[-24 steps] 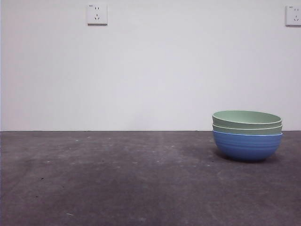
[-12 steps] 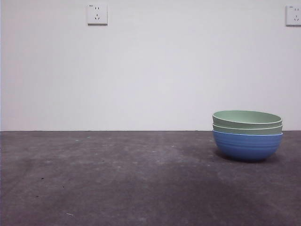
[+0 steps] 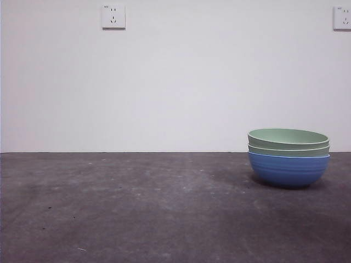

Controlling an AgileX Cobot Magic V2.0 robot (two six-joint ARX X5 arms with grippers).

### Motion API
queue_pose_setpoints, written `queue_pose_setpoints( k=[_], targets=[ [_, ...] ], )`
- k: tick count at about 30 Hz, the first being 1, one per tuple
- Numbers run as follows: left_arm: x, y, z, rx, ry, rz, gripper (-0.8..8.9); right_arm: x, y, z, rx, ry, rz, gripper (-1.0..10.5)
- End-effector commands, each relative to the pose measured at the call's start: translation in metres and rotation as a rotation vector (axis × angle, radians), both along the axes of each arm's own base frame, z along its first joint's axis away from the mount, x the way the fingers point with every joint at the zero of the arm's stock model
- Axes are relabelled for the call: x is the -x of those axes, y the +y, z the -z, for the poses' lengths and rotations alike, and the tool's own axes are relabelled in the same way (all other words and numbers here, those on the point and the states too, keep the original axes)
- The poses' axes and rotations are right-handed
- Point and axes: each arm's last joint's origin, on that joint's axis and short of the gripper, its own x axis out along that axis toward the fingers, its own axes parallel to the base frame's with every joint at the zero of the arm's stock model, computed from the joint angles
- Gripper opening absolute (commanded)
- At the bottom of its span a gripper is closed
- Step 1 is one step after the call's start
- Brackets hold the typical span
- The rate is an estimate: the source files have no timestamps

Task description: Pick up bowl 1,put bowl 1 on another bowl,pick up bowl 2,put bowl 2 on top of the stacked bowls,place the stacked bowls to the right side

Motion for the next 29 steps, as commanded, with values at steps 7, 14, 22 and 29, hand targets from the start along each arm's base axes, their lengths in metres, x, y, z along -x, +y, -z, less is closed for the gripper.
queue_pose_setpoints(
  k=[7, 14, 22, 29],
  targets=[
    [-0.0005, 0.0003, 0.0044, 0.01, 0.011, -0.006, -0.03, -0.0015, 0.0, 0.0192, -0.011, 0.02, 0.006, 0.0],
    [-0.0005, 0.0004, 0.0044, 0.01, 0.011, -0.006, -0.03, -0.0015, 0.0001, 0.0191, -0.046, 0.031, 0.01, 0.0],
    [-0.0005, 0.0004, 0.0044, 0.01, 0.011, -0.006, -0.03, -0.0017, 0.0001, 0.0193, -0.045, 0.036, 0.011, 0.0],
    [-0.0005, 0.0003, 0.0044, 0.01, 0.011, -0.006, -0.03, -0.0017, 0.0001, 0.0193, -0.045, 0.036, 0.011, 0.0]
  ],
)
